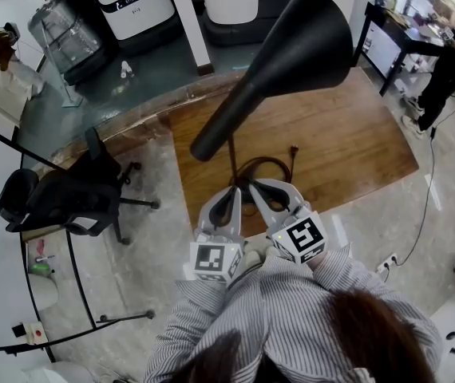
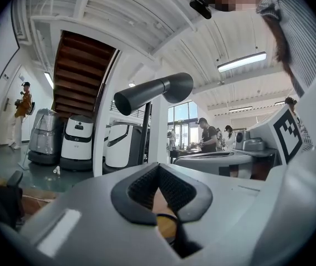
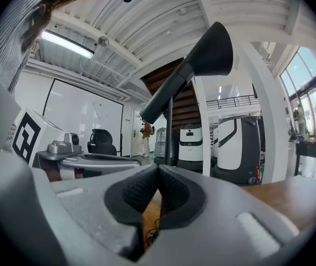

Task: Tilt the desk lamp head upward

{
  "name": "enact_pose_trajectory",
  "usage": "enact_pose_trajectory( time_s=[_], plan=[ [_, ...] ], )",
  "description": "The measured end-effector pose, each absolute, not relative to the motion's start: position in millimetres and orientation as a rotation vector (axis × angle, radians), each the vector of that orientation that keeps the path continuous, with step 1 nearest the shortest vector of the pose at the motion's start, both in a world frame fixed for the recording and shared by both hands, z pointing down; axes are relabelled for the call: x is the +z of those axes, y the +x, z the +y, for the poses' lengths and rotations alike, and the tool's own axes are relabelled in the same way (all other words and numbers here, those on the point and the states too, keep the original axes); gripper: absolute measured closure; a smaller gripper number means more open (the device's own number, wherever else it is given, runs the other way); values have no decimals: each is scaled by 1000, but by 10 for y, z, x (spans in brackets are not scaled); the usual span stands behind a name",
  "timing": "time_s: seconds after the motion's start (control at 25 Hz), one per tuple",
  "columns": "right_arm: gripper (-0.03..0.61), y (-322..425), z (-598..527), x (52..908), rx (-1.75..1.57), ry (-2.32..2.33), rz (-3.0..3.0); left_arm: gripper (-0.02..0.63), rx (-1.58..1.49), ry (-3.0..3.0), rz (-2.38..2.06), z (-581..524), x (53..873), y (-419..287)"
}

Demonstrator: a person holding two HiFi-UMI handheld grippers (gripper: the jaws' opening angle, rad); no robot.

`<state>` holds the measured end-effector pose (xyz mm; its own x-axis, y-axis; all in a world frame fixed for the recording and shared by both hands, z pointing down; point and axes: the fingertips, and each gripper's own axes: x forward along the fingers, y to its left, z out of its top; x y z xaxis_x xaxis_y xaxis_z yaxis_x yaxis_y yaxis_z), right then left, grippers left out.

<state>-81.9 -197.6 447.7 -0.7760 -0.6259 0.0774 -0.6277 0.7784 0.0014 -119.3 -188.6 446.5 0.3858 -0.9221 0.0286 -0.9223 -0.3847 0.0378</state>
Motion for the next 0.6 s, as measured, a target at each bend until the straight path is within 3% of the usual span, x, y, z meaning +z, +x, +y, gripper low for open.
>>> enact_pose_trajectory(
  time_s=[0.6],
  plan=[
    [578,-891,-1959,4581,86,925,-2894,611,29,2556,-1692,-1936,4553,-1222]
  ],
)
